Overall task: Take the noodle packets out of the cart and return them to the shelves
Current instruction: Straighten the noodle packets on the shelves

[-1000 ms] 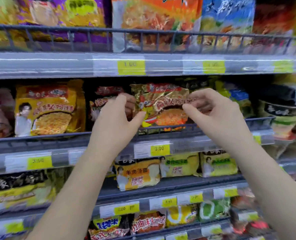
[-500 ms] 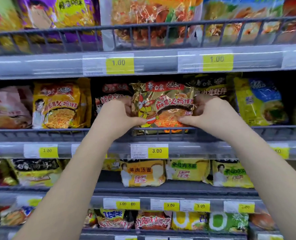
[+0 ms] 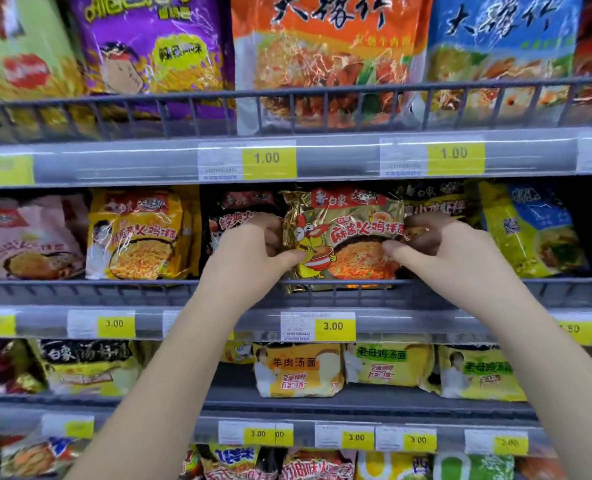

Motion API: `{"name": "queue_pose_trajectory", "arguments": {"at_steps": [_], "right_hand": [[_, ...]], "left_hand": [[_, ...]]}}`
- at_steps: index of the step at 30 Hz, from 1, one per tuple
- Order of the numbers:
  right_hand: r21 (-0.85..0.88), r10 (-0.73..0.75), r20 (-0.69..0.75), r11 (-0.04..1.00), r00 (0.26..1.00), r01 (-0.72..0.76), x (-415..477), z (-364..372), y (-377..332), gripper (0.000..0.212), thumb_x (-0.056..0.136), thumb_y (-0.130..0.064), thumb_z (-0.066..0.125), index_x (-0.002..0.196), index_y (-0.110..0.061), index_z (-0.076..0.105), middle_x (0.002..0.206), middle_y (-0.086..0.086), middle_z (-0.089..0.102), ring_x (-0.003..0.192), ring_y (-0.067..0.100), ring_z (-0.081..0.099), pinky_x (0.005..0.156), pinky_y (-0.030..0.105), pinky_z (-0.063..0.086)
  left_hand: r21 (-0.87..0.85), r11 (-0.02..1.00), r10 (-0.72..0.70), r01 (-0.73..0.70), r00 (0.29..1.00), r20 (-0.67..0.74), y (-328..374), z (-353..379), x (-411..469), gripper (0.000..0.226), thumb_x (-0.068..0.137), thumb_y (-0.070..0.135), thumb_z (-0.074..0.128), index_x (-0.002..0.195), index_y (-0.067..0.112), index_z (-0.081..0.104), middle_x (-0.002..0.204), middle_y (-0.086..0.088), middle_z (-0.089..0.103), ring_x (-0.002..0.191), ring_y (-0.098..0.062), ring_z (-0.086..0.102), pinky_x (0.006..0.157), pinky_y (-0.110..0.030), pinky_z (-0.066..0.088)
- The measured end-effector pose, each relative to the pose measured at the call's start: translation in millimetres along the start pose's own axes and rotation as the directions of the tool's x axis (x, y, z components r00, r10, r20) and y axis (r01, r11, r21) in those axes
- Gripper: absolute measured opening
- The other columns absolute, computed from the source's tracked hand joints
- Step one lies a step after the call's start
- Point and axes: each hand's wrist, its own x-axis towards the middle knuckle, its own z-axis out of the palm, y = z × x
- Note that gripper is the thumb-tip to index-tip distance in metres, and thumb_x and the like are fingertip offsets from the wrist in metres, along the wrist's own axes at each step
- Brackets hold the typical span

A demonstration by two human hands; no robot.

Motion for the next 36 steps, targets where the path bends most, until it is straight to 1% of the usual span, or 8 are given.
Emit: {"name": "queue_pose_trajectory", "arguments": {"at_steps": [5, 11, 15, 20, 24, 27, 30, 36], "right_hand": [[0.097, -0.042, -0.107, 0.994, 0.993, 0.052, -22.4, -17.3, -10.4, 0.039, 0.084, -0.06, 0.069, 0.115, -0.036, 0.064, 0.09, -0.025, 0.07, 0.086, -0.009, 0.063, 0.071, 0.017, 0.047], [0.161, -0.196, -0.051, 0.966, 0.979, 0.202, -46.2, -41.6, -48.9, 0.029, 0.082, -0.057, 0.07, 0.109, -0.052, 0.063, 0.089, -0.039, 0.071, 0.091, -0.025, 0.06, 0.071, -0.004, 0.042], [0.277, -0.286, -0.092, 0.913, 0.954, 0.3, -48.7, -63.2, -79.5, 0.021, 0.08, -0.053, 0.073, 0.101, -0.051, 0.07, 0.089, -0.033, 0.074, 0.087, -0.013, 0.068, 0.074, 0.007, 0.049], [0.307, -0.355, -0.268, 0.85, 0.895, 0.429, -32.0, -92.1, -102.7, 0.013, 0.085, -0.038, 0.076, 0.096, -0.045, 0.073, 0.088, -0.029, 0.075, 0.086, -0.008, 0.07, 0.072, 0.004, 0.048], [0.27, -0.343, -0.423, 0.836, 0.839, 0.478, -14.5, -104.3, -102.9, 0.012, 0.088, -0.032, 0.077, 0.098, -0.038, 0.074, 0.087, -0.021, 0.076, 0.082, -0.002, 0.07, 0.072, 0.009, 0.05], [0.173, -0.314, -0.499, 0.877, 0.808, 0.448, 1.9, -110.2, -103.5, 0.017, 0.088, -0.036, 0.076, 0.104, -0.034, 0.072, 0.083, -0.018, 0.074, 0.081, -0.003, 0.068, 0.077, 0.019, 0.054], [0.085, -0.283, -0.472, 0.928, 0.835, 0.363, 17.7, -113.2, -105.9, 0.028, 0.089, -0.039, 0.073, 0.115, -0.028, 0.069, 0.086, -0.021, 0.07, 0.083, -0.004, 0.066, 0.087, 0.035, 0.056], [-0.034, -0.297, -0.378, 0.951, 0.877, 0.307, 38.7, -110.0, -105.1, 0.031, 0.095, -0.044, 0.068, 0.122, -0.029, 0.066, 0.088, -0.024, 0.068, 0.087, -0.008, 0.06, 0.074, 0.031, 0.049]], "left_hand": [[-0.006, 0.999, 0.05, -0.051, 0.991, -0.121, 3.9, -20.3, -23.3, 0.051, 0.085, 0.056, 0.074, 0.126, 0.029, 0.059, 0.105, 0.015, 0.065, 0.099, -0.006, 0.064, 0.087, -0.039, 0.059], [-0.245, 0.941, 0.188, -0.234, 0.962, -0.197, 33.5, -59.8, -54.9, 0.033, 0.079, 0.051, 0.076, 0.109, 0.043, 0.064, 0.096, 0.024, 0.068, 0.092, 0.005, 0.066, 0.078, -0.019, 0.057], [-0.302, 0.878, 0.265, -0.371, 0.903, -0.338, 53.1, -91.4, -56.8, 0.021, 0.081, 0.038, 0.079, 0.1, 0.039, 0.068, 0.094, 0.023, 0.071, 0.088, 0.002, 0.069, 0.072, -0.011, 0.053], [-0.139, 0.874, 0.349, -0.466, 0.799, -0.489, 67.4, -118.5, -30.4, 0.023, 0.084, 0.038, 0.076, 0.105, 0.034, 0.068, 0.092, 0.017, 0.071, 0.089, 0.001, 0.068, 0.072, -0.011, 0.05], [0.025, 0.914, 0.353, -0.406, 0.76, -0.546, 69.8, -123.9, -8.0, 0.02, 0.088, 0.036, 0.074, 0.105, 0.032, 0.064, 0.098, 0.017, 0.068, 0.081, 0.001, 0.067, 0.074, -0.025, 0.052], [0.164, 0.945, 0.324, -0.282, 0.764, -0.558, 70.6, -122.2, 8.4, 0.018, 0.094, 0.041, 0.068, 0.108, 0.03, 0.064, 0.096, 0.015, 0.064, 0.074, -0.003, 0.06, 0.063, -0.028, 0.045], [0.226, 0.95, 0.307, -0.217, 0.792, -0.528, 73.9, -121.3, 18.9, 0.022, 0.097, 0.047, 0.061, 0.108, 0.027, 0.066, 0.095, 0.011, 0.064, 0.08, -0.015, 0.058, 0.067, -0.035, 0.05], [0.162, 0.969, 0.244, -0.187, 0.831, -0.5, 79.4, -127.5, 24.3, 0.016, 0.098, 0.042, 0.062, 0.093, 0.03, 0.069, 0.08, 0.017, 0.065, 0.075, 0.001, 0.056, 0.058, -0.024, 0.042]]}}
